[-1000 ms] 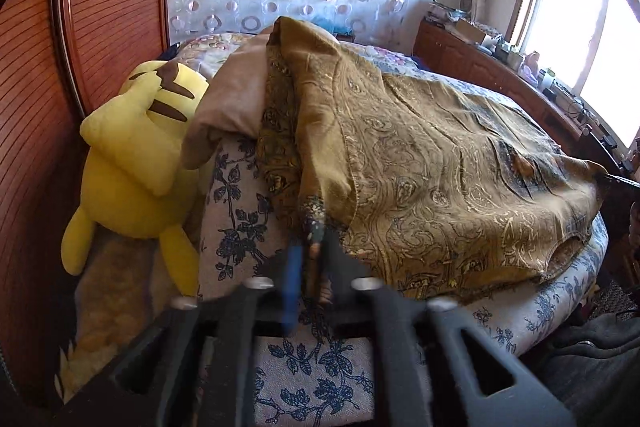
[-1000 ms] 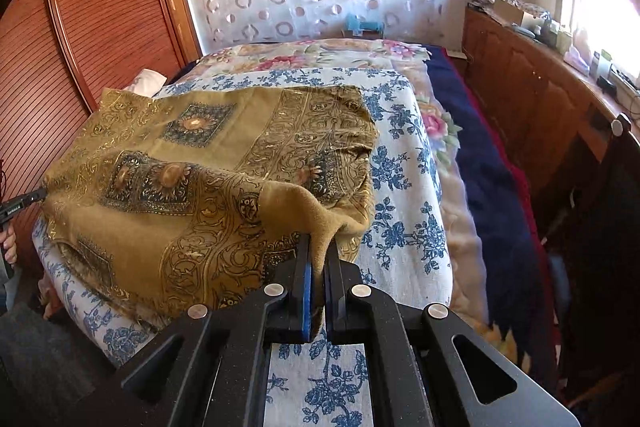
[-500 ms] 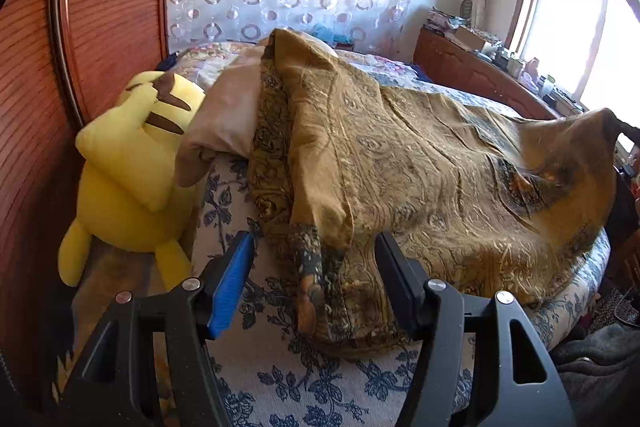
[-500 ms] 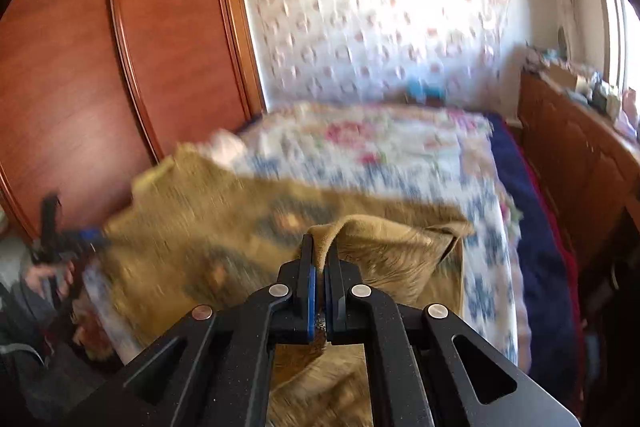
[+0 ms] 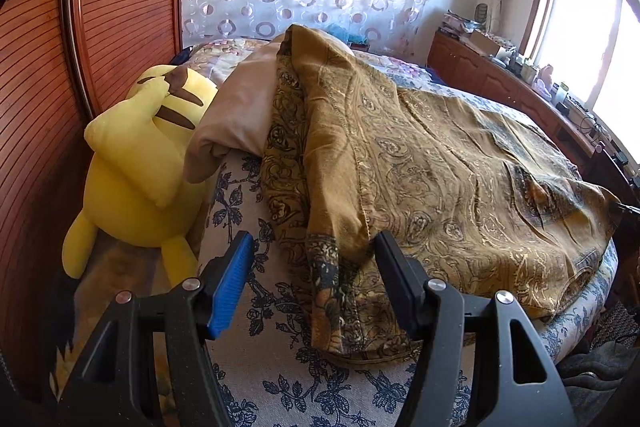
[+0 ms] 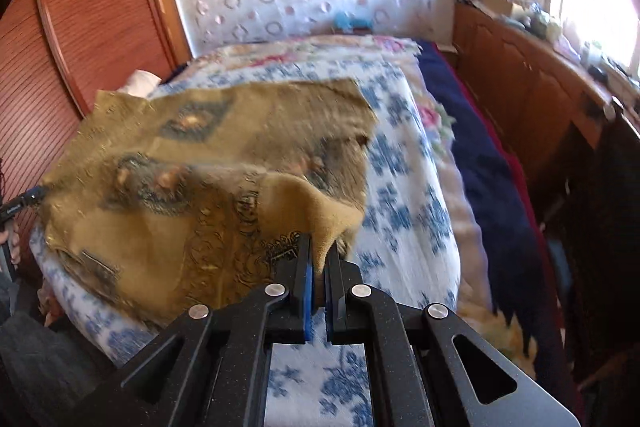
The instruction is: Fold small clothes
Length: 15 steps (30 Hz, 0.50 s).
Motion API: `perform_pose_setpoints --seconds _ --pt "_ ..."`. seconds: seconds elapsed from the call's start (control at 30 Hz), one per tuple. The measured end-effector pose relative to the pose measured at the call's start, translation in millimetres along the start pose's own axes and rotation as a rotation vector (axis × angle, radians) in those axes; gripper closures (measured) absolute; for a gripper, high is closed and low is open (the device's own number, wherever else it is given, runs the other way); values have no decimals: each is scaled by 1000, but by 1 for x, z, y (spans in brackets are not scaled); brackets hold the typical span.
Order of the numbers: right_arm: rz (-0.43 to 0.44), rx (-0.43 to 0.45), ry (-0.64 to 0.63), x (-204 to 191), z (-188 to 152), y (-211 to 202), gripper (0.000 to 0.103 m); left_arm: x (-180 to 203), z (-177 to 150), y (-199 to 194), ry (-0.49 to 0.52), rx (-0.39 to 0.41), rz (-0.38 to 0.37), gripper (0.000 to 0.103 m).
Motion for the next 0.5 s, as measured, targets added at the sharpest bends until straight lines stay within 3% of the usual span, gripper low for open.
perform_pose_setpoints --seconds 0.07,0.13,0.2,0.33,0.5 --pt "-25 2 -11 -3 4 -2 86 1 0 1 4 -3 7 39" --pt "-72 22 -32 -7 13 -7 63 2 0 1 8 -5 14 39" --pt "-91 50 -51 -9 20 -13 48 2 0 2 9 -4 15 39" --pt "-95 92 -90 -34 25 -23 43 2 -1 2 9 -7 14 39" --pt "-35 82 -127 -58 14 -8 42 4 -2 4 16 -12 23 39"
Point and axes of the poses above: each gripper's, at about its wrist camera, not at the fingertips, and y roughly the way its jaws point, x to its right, z to its top, the point moved 3 cm from there along y, roughly the way its jaws point, and after that the axes turned 2 degrees about -x, right-handed, at the moved point
